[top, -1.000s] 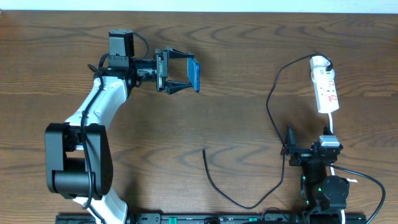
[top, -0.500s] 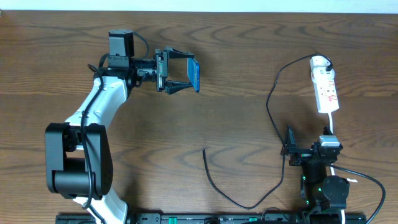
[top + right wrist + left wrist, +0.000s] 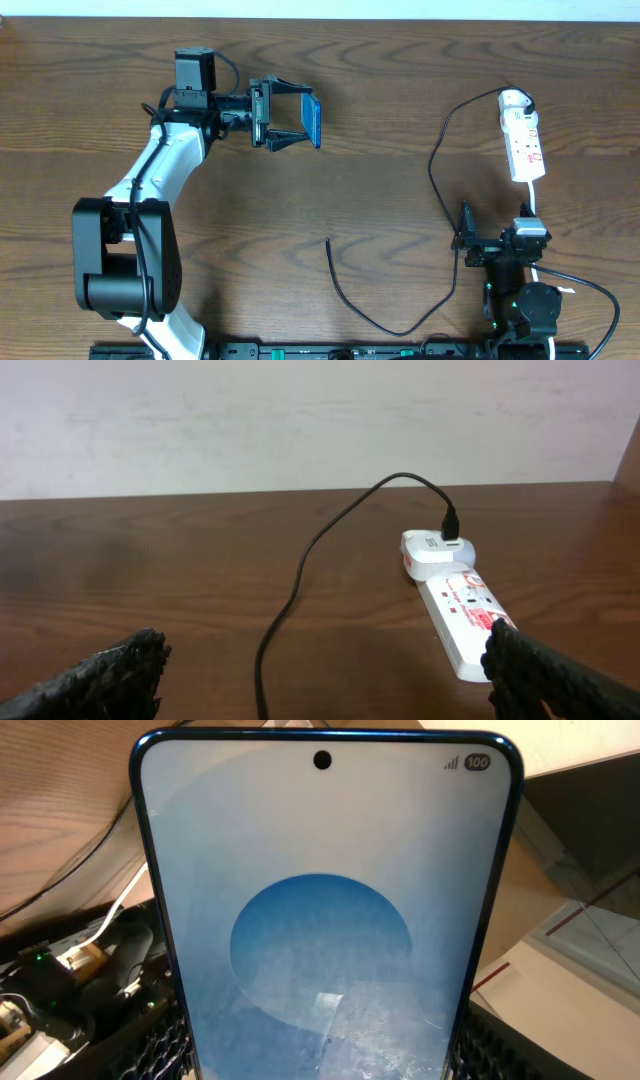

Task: Plug charger to phone and switch on socket
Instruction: 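Hold the phone upright with the left gripper above the table, then rotate the held phone with the left gripper, tilting it forward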

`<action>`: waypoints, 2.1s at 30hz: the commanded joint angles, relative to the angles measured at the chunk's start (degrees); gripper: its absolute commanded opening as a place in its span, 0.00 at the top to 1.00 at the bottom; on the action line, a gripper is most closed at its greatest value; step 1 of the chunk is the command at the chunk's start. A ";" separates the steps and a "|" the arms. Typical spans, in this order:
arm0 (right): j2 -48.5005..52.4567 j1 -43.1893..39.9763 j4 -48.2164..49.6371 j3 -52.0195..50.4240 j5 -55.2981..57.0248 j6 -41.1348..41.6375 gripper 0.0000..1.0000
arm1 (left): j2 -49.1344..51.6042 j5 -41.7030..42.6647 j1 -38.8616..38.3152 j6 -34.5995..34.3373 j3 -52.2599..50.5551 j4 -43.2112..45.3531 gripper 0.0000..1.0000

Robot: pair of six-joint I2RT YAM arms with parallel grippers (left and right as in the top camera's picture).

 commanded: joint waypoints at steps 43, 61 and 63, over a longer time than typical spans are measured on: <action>-0.17 0.33 -0.24 -0.07 -0.09 -0.68 0.01 | -2.05 2.84 0.00 -2.01 0.44 0.46 0.93; -0.17 0.33 -0.24 -0.07 -0.09 -0.68 0.01 | -2.05 -3.89 0.00 8.98 0.44 0.46 0.93; -0.17 0.33 -0.24 -0.07 -0.09 -0.68 0.01 | -2.05 -4.96 0.00 10.75 0.44 0.46 0.92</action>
